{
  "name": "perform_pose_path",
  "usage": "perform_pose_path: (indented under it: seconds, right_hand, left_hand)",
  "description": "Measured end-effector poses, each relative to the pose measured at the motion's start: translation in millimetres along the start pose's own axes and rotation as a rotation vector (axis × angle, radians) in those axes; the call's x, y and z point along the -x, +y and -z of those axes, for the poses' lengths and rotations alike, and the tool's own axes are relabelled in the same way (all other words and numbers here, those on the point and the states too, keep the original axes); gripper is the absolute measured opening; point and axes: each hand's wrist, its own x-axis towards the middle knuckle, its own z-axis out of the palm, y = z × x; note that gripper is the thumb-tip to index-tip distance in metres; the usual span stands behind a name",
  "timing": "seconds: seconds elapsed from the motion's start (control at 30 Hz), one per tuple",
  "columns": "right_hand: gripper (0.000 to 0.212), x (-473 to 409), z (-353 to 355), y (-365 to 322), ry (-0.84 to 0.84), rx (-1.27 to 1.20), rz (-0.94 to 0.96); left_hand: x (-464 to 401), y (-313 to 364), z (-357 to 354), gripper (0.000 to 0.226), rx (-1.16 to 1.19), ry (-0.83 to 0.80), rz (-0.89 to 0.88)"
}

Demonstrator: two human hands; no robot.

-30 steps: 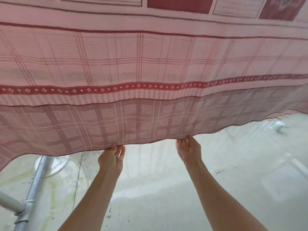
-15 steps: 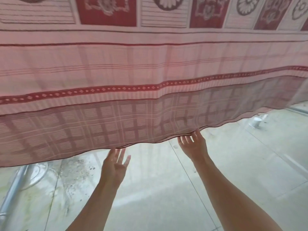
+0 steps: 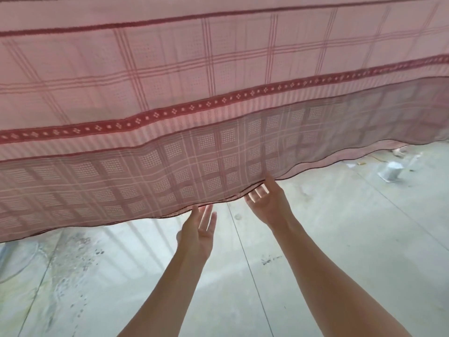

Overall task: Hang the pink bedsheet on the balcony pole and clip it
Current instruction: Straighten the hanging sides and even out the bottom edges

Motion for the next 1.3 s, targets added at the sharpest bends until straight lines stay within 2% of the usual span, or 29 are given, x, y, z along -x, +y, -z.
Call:
perform_pose_path:
  seconds: [0.13, 0.23, 0.3, 0.63, 0.9, 1.17, 1.3]
  right_hand:
    - [0.018, -15, 6, 1, 0.003, 0.023, -0.004]
    - [0.012, -15, 11, 2, -0.003, 0.03, 0.017]
    - [0.012, -15, 12, 0, 0.003, 0.004, 0.047]
    - [0.013, -15, 19, -1, 0.058, -0.022, 0.095]
    - [0.013, -14, 21, 0, 0.093, -0.084, 0.08]
    - [0.016, -10, 22, 8, -0.019, -0.164, 0.002]
    - [0.012, -10, 33, -29, -0.062, -0.209, 0.086]
  left_hand:
    - [-6, -11, -11, 0.012, -0.096, -0.018, -0.071]
    - [-12, -14, -20, 0.029, -0.116, -0.002, -0.105]
    - [-15, -14, -20, 0.031, -0.116, -0.008, -0.101]
    - [-26, -6, -17, 0.008, -0.118, -0.155, -0.089]
    - [-34, -7, -14, 0.011, -0.028, -0.058, -0.139]
    - [-42, 2, -10, 0.02, -0.056, -0.043, -0.191]
    - [-39, -2, -10, 0.016, -0.05, -0.096, -0.17]
